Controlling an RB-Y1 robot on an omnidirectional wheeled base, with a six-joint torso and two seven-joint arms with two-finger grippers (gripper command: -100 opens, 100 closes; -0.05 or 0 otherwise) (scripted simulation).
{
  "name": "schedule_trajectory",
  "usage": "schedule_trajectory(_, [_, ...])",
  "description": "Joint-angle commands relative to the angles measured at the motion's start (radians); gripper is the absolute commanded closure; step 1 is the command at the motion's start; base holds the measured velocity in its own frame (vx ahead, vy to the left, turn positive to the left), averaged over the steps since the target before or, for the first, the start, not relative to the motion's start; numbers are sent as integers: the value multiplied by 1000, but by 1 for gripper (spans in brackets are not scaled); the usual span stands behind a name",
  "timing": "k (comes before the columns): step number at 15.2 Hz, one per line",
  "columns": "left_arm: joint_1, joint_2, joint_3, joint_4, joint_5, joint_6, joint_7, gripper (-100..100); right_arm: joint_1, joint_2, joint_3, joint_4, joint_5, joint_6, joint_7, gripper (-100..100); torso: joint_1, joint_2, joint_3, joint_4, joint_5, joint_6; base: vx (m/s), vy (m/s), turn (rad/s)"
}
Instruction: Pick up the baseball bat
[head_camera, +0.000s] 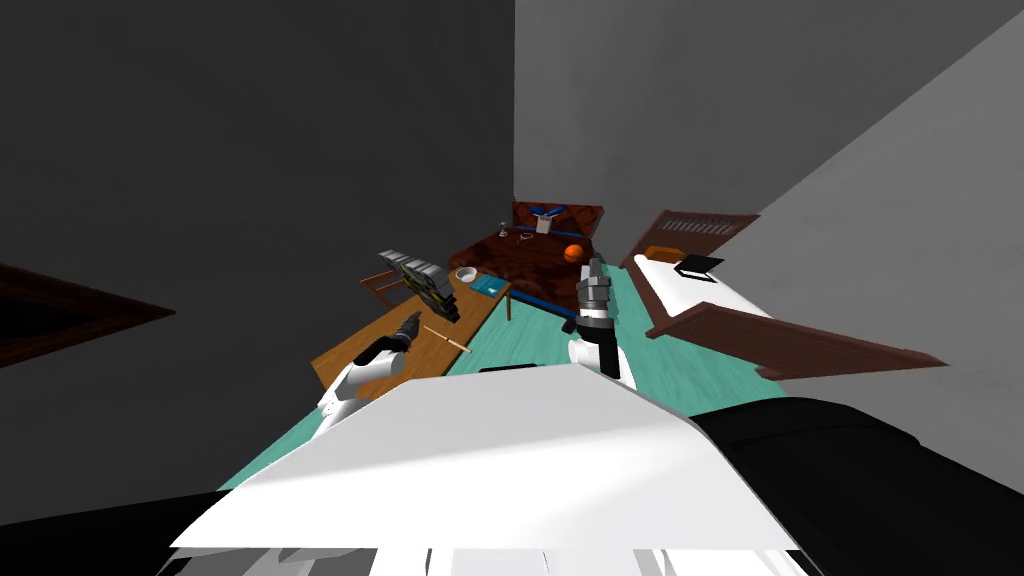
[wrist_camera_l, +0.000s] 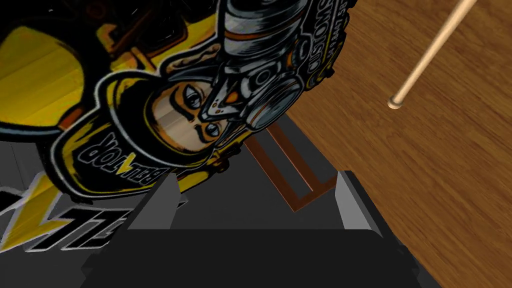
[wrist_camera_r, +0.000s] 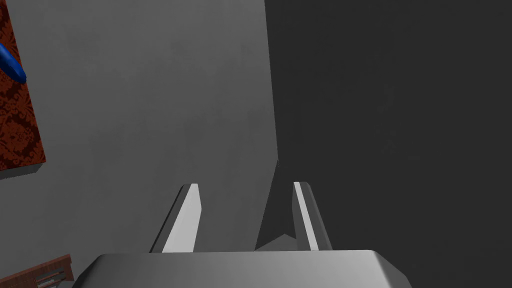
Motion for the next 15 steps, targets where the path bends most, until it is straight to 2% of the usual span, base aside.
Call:
schedule_trajectory(1, [-17,7,14,50,32,50,-44,-100,0,0,0,0,0,0,0,0,0,0,0,0,0,0,17,19,-272])
schedule_trajectory(3, [-17,7,14,66,32,76,-44,-100,0,0,0,0,0,0,0,0,0,0,0,0,0,0,17,25,-131])
schedule_trajectory(4, [-29,16,24,110,58,101,-74,-100,0,0,0,0,0,0,0,0,0,0,0,0,0,-1,14,19,-169])
schedule_trajectory(6, [-29,16,24,110,58,126,-74,-100,0,0,0,0,0,0,0,0,0,0,0,0,0,0,13,20,-134])
schedule_trajectory(7, [-41,24,34,153,85,157,-104,-100,0,0,0,0,0,0,0,0,0,0,0,0,0,-1,13,15,-148])
schedule_trajectory(8, [-41,24,34,154,85,176,-104,-100,0,0,0,0,0,0,0,0,0,0,0,0,0,0,14,18,-197])
schedule_trajectory(9, [-52,32,44,190,111,199,-133,-100,0,0,0,0,0,0,0,0,0,0,0,0,0,0,13,26,-255])
schedule_trajectory(11, [-52,32,44,198,111,225,-133,-100,0,0,0,0,0,0,0,0,0,0,0,0,0,0,14,28,-132])
schedule_trajectory(12, [-63,38,54,240,136,252,-161,-100,0,0,0,0,0,0,0,0,0,0,0,0,0,-1,15,21,-147])
schedule_trajectory(14, [-63,38,54,240,136,273,-161,-100,0,0,0,0,0,0,0,0,0,0,0,0,0,0,9,21,-122])
schedule_trajectory(15, [-74,44,64,281,161,313,-189,-100,0,0,0,0,0,0,0,0,0,0,0,0,0,-1,9,18,-170])
